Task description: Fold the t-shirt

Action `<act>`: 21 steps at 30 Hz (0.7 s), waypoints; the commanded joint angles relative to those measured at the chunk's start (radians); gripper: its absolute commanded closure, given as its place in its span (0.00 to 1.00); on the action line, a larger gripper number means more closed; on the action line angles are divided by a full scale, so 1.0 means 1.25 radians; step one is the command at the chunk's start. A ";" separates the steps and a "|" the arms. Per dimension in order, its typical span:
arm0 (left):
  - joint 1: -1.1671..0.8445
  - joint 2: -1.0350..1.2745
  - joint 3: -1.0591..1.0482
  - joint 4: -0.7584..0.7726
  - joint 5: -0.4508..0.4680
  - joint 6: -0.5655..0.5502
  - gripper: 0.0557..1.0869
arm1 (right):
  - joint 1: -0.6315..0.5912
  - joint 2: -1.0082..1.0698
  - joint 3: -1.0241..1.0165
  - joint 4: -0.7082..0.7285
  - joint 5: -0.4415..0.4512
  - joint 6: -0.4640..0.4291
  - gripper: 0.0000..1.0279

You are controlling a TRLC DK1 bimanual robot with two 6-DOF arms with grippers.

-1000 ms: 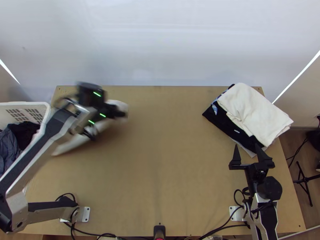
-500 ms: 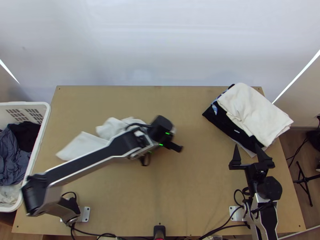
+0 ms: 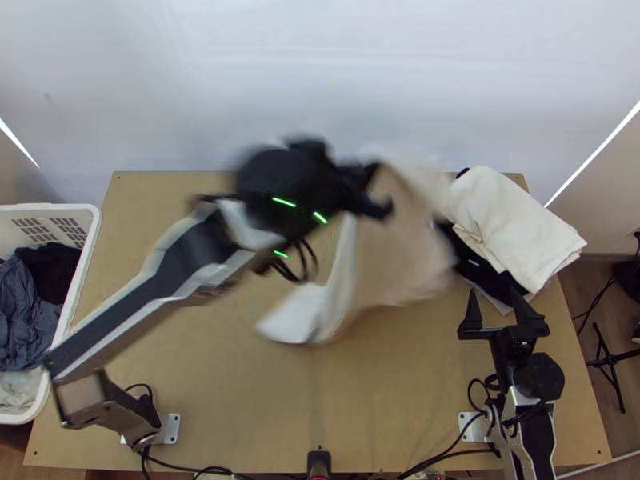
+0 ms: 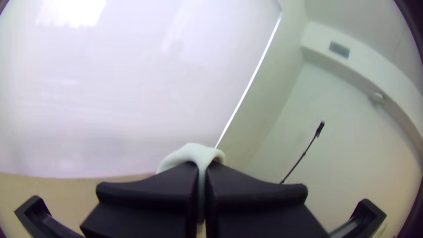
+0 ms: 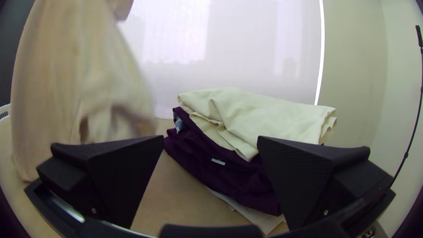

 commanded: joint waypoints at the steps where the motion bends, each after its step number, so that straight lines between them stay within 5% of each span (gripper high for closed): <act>1: 0.111 -0.103 0.094 0.146 -0.017 0.067 0.96 | 0.000 0.000 0.000 0.000 0.000 0.000 0.04; 7: 0.356 -0.168 -0.063 0.044 0.004 0.054 0.96 | 0.000 0.000 0.000 0.000 -0.001 0.000 0.04; 11: 0.576 -0.260 -0.349 0.055 0.168 0.063 0.96 | 0.000 0.000 0.000 0.000 0.000 0.000 0.04; 21: 0.772 -0.364 -1.038 0.087 0.325 0.315 0.96 | 0.000 0.000 0.000 0.000 -0.001 0.000 0.04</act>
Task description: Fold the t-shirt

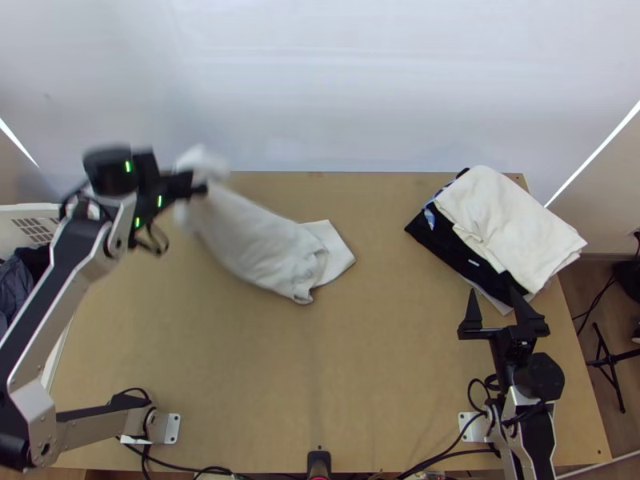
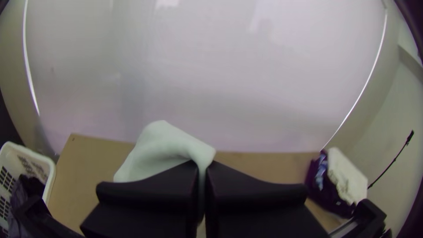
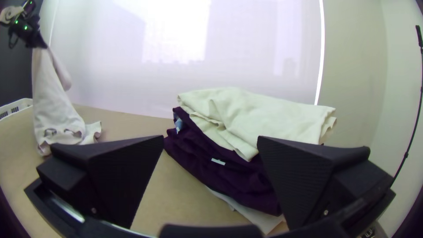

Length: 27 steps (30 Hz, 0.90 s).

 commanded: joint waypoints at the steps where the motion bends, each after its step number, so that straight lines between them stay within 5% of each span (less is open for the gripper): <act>1: 0.123 -0.094 -0.453 0.014 0.089 0.178 0.96 | 0.000 0.000 0.000 0.000 0.000 0.000 0.04; 13: 0.222 -0.270 -0.703 -0.127 0.095 0.368 0.96 | 0.000 0.000 0.000 0.000 0.000 0.000 0.04; 18: 0.383 -0.328 -0.714 -0.198 0.165 0.491 0.96 | 0.000 0.000 0.000 0.000 0.000 0.000 0.04; 25: 0.403 -0.438 -0.699 -0.216 0.193 0.509 0.96 | 0.000 0.000 0.000 0.000 0.000 0.000 0.04; 26: 0.393 -0.467 -0.692 -0.216 0.202 0.491 0.94 | 0.000 0.000 0.000 0.000 0.000 0.000 0.04; 27: 0.379 -0.501 -0.690 -0.205 0.205 0.470 0.78 | 0.000 0.000 0.000 0.000 0.000 0.000 0.04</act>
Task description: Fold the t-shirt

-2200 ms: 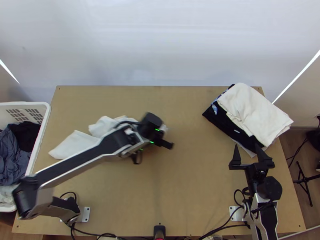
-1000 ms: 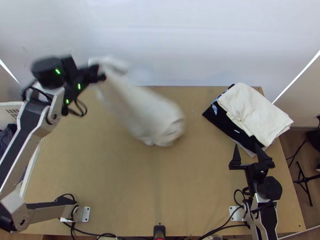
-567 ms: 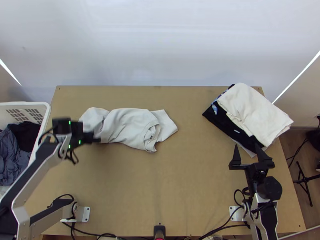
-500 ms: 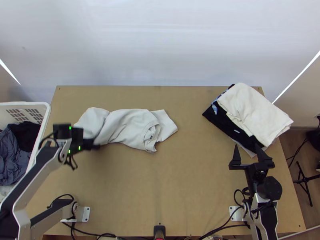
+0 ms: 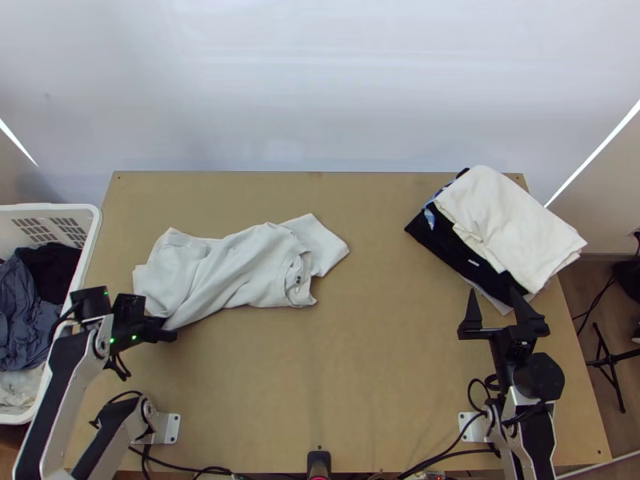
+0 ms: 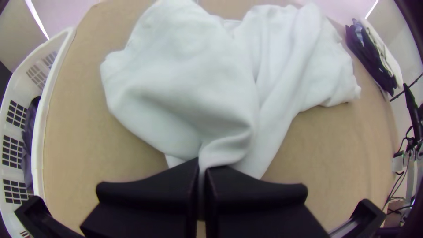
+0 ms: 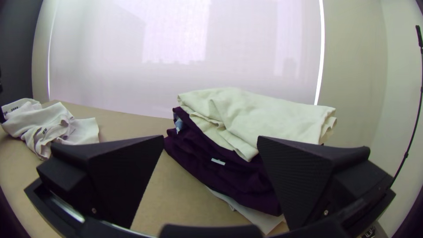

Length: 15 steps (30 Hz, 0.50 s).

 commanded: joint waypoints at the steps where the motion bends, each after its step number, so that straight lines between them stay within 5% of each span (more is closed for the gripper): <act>1: -0.005 -0.162 0.001 0.007 0.037 -0.035 0.51 | 0.000 0.000 0.000 0.000 -0.001 0.000 0.04; 3: -0.027 -0.184 0.010 0.017 0.037 -0.068 0.02 | 0.000 0.000 0.000 0.000 -0.001 0.000 0.04; 15: -0.028 -0.061 0.210 0.098 0.035 -0.323 0.04 | 0.000 0.000 0.000 0.000 0.000 0.000 0.04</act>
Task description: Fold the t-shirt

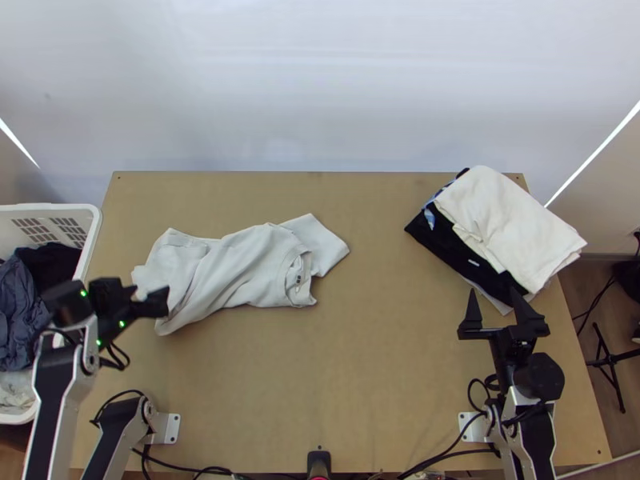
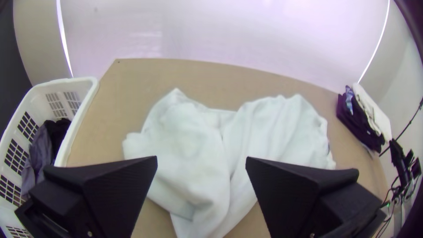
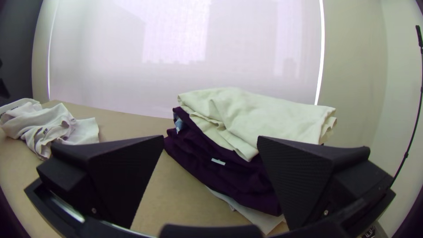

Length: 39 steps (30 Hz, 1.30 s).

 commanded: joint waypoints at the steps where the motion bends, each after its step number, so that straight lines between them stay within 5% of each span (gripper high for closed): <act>1: -0.004 0.127 0.182 -0.030 -0.002 -0.116 0.04 | 0.000 0.000 0.000 0.000 0.000 0.000 0.04; 12: -0.006 0.342 0.464 -0.305 -0.129 -0.211 0.04 | 0.000 0.000 0.000 0.001 0.000 0.000 0.04; 17: 0.016 0.404 0.505 -0.347 -0.319 -0.214 0.04 | 0.000 0.000 0.000 0.000 0.000 0.000 0.04; 23: 0.055 0.424 0.494 -0.351 -0.321 -0.281 0.04 | 0.059 -0.001 0.000 0.000 -0.012 0.003 0.04; 27: 0.042 0.463 0.499 -0.337 -0.321 -0.321 0.04 | 0.077 -0.004 0.000 0.007 -0.019 0.092 0.05; 32: 0.023 0.515 0.548 -0.324 -0.321 -0.323 0.04 | 0.182 0.022 0.009 0.009 -0.023 0.104 0.16; 39: 0.010 0.607 0.610 -0.304 -0.321 -0.311 0.04 | 0.226 0.460 0.274 -0.035 -0.010 0.162 0.11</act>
